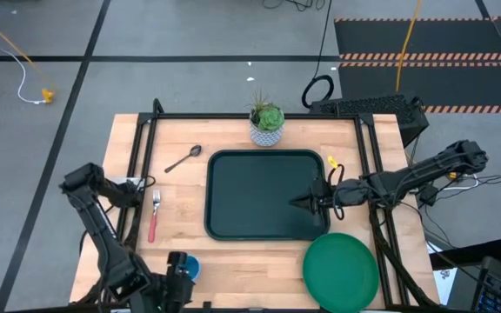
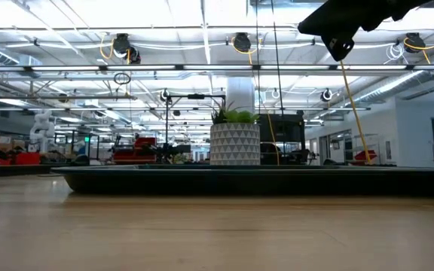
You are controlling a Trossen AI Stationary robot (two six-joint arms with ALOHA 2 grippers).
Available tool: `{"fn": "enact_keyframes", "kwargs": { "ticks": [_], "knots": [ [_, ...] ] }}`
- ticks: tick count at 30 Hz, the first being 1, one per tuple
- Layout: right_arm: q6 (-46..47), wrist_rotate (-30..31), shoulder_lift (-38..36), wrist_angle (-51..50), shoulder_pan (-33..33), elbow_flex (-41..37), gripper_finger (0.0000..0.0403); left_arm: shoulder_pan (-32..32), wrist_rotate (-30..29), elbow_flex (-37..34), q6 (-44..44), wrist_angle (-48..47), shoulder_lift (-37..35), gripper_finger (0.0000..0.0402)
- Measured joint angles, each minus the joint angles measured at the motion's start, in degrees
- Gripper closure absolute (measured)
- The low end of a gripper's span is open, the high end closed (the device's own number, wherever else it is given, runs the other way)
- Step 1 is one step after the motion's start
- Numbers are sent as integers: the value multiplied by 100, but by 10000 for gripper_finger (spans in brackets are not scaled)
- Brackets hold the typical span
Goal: Pick and place plate/cup/fork/spoon on tray
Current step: Put the blue cup on the black serving tray
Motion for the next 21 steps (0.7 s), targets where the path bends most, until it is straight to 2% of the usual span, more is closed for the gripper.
{"fn": "enact_keyframes", "kwargs": {
  "ticks": [4,8,10,13,21],
  "knots": [
    [13,0,0,0,0,0,394,-3,67,625,-84,-724,291,199],
    [16,156,0,0,4,0,394,-3,499,1015,-266,-1412,572,199],
    [2,518,0,-2,34,0,394,-27,769,1092,-173,-1482,699,199],
    [-133,1018,0,-2,86,0,394,-98,798,1120,-126,-1587,819,199],
    [-269,1027,0,-5,114,0,394,-228,711,1112,-468,-2134,913,199]
  ]
}}
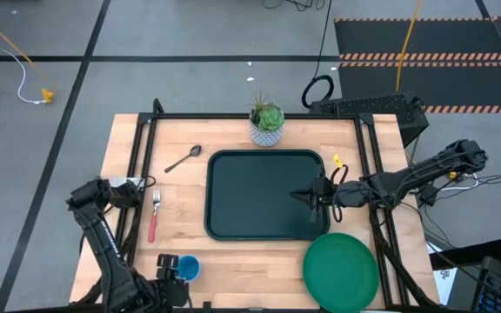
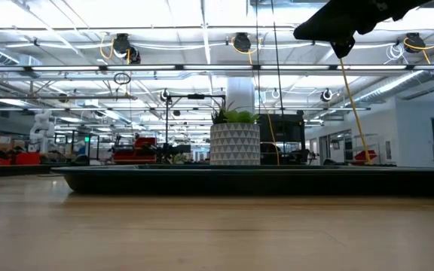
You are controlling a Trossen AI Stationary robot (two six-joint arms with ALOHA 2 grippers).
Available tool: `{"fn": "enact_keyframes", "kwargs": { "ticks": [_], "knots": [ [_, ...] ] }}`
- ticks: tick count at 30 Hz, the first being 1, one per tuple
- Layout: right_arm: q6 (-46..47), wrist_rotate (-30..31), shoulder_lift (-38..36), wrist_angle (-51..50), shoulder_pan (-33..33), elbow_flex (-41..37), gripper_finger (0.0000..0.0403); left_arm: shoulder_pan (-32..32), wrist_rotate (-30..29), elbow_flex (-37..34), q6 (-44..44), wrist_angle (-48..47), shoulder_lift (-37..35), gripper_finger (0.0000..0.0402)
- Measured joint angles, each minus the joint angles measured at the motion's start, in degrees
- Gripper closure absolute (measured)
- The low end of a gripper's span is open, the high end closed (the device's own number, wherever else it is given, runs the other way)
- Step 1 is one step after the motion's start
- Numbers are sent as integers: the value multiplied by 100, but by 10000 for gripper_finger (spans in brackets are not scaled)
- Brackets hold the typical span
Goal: Pick and place plate/cup/fork/spoon on tray
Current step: Put the blue cup on the black serving tray
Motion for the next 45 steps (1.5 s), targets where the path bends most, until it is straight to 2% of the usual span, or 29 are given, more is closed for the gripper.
{"fn": "enact_keyframes", "kwargs": {
  "ticks": [5,12,22,29,37,40,45],
  "knots": [
    [-59,-12,0,-13,0,0,394,-67,-288,-11,391,39,113,199],
    [-57,-21,0,-89,0,0,394,-30,-390,-19,1033,12,461,199],
    [-45,-24,-1,-88,0,0,394,145,-319,-172,1034,-135,588,199],
    [-42,-26,0,-89,0,0,394,244,11,-516,977,-99,586,199],
    [-39,-28,-1,-97,0,0,394,280,18,-638,1135,92,586,201],
    [-43,-28,0,-98,0,0,394,280,19,-638,1340,233,586,218],
    [-51,-28,0,-98,0,0,394,310,104,-638,1422,241,586,273]
  ]
}}
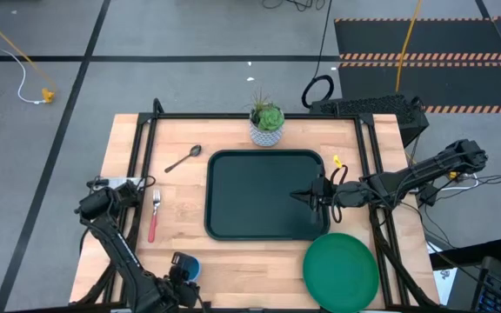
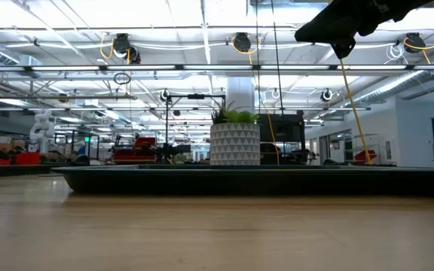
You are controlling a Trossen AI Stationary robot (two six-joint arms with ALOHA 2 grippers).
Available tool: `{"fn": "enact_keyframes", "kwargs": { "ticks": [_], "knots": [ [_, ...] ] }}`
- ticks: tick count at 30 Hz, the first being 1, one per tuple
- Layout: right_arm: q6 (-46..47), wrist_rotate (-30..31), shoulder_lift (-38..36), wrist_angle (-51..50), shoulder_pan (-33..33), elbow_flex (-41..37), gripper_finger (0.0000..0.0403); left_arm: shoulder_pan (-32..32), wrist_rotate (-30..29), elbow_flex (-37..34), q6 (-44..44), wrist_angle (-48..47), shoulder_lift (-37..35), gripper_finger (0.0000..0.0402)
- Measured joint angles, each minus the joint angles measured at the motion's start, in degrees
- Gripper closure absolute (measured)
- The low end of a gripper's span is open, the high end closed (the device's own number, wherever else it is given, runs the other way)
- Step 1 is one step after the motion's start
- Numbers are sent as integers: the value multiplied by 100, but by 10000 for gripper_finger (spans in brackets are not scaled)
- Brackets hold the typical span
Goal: Pick and place plate/cup/fork/spoon on tray
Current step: Put the blue cup on the black serving tray
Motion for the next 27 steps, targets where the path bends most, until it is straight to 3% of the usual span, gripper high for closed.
{"fn": "enact_keyframes", "kwargs": {
  "ticks": [12,19,27],
  "knots": [
    [-6,-160,0,-18,0,0,394,129,128,0,435,-12,0,388],
    [-6,-157,-2,-29,0,0,394,397,146,137,797,-373,-126,390],
    [-145,-149,-2,-72,0,2,394,1105,122,168,1380,-837,-970,391]
  ]
}}
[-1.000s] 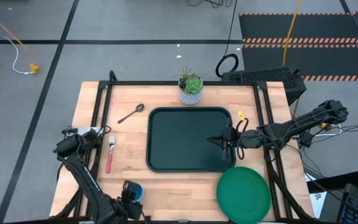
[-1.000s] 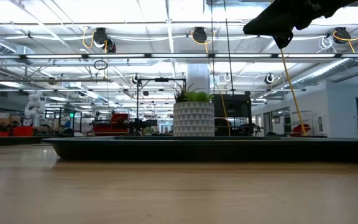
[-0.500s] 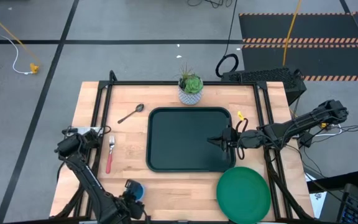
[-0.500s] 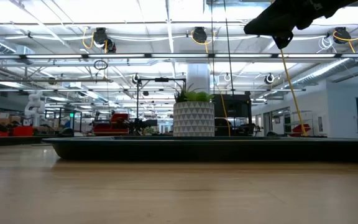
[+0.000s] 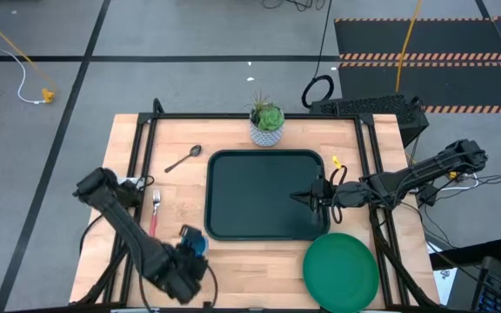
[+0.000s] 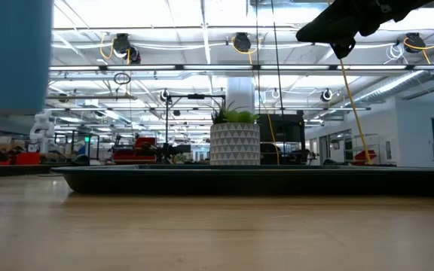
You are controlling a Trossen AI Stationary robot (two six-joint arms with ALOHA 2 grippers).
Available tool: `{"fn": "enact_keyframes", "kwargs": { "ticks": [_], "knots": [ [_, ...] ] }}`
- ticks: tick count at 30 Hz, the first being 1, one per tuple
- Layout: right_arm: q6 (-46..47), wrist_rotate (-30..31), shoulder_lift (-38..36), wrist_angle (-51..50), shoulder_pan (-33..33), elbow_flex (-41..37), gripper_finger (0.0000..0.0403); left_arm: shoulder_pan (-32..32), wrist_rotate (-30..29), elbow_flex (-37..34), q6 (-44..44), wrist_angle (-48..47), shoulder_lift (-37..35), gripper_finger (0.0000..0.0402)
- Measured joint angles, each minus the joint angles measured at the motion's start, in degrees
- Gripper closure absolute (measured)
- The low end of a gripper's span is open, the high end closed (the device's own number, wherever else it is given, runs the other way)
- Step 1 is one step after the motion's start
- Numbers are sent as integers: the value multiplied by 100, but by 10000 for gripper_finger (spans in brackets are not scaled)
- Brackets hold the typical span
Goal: Pick and place plate/cup/fork/spoon on tray
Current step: Put the blue cup on the black serving tray
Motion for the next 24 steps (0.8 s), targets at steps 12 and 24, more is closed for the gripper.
{"fn": "enact_keyframes", "kwargs": {
  "ticks": [12,24],
  "knots": [
    [-1051,15,0,-164,-54,0,394,1692,-417,3,2076,-140,-985,396],
    [-1643,16,0,-602,-348,0,394,3553,-632,7,3797,56,-922,396]
  ]
}}
